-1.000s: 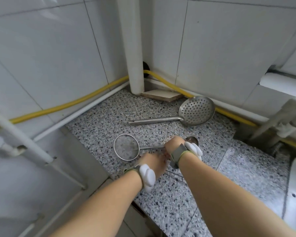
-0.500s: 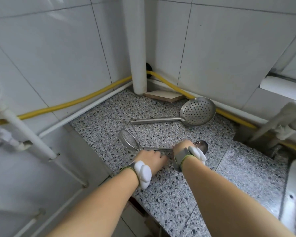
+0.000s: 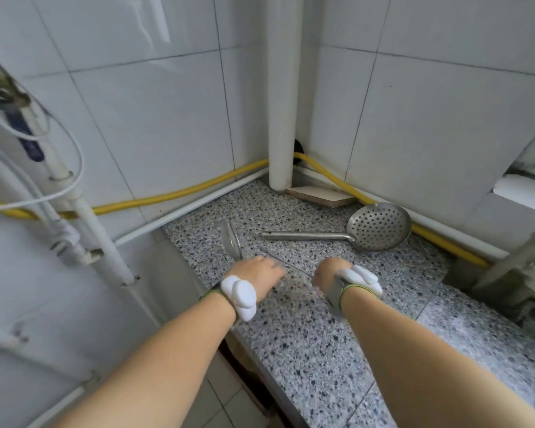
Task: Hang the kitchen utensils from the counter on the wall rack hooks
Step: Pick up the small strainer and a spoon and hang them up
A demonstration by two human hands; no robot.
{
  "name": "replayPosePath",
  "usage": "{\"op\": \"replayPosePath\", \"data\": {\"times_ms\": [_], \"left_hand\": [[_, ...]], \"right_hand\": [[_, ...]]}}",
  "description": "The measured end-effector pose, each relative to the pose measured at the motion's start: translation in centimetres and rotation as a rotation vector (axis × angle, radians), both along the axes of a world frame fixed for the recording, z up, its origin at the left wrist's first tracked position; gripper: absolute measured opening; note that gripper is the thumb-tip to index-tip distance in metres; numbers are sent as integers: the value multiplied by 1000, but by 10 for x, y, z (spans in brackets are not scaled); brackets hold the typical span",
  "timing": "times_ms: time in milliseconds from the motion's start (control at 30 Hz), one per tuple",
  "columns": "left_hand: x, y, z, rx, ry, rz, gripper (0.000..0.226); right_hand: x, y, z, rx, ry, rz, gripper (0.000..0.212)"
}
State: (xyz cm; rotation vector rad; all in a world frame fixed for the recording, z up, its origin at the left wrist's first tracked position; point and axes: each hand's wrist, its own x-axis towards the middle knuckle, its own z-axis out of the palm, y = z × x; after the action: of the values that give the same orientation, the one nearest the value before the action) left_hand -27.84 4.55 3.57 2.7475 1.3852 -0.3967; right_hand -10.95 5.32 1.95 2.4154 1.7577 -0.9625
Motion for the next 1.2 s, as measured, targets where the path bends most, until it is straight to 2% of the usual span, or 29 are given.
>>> {"op": "replayPosePath", "data": {"times_ms": [67,133,233,267,333,433,500,600,800,1000,1200], "left_hand": [[-7,-2,6,24,-58,37,40],[-17,-10,11,67,-114,87,37],[-37,-26,19,125,-201,218,27],[-44,-32,22,136,-246,292,22],[-60,-49,31,151,-397,471,11],[-86,-75,45,217,-651,707,18],[-112,-103,57,294,-753,864,27],[-145,-133,68,365,-858,1007,26],[-242,-205,84,576,-1147,1280,22],[-341,-265,98,694,-1131,1355,22],[-479,-326,123,829,-1119,1421,24]], "right_hand": [[-4,-1,16,-9,18,74,28],[-8,-4,31,23,132,111,17],[-24,-16,49,85,581,-51,19],[-31,-21,55,81,685,-82,19],[-50,-31,62,114,738,-51,18],[-88,-44,69,128,883,-8,15],[-125,-61,76,104,959,64,19],[-170,-77,81,89,1025,175,21],[-292,-128,107,18,1028,490,21],[-397,-171,131,33,1038,682,21],[-544,-230,173,86,1040,888,20]]}}
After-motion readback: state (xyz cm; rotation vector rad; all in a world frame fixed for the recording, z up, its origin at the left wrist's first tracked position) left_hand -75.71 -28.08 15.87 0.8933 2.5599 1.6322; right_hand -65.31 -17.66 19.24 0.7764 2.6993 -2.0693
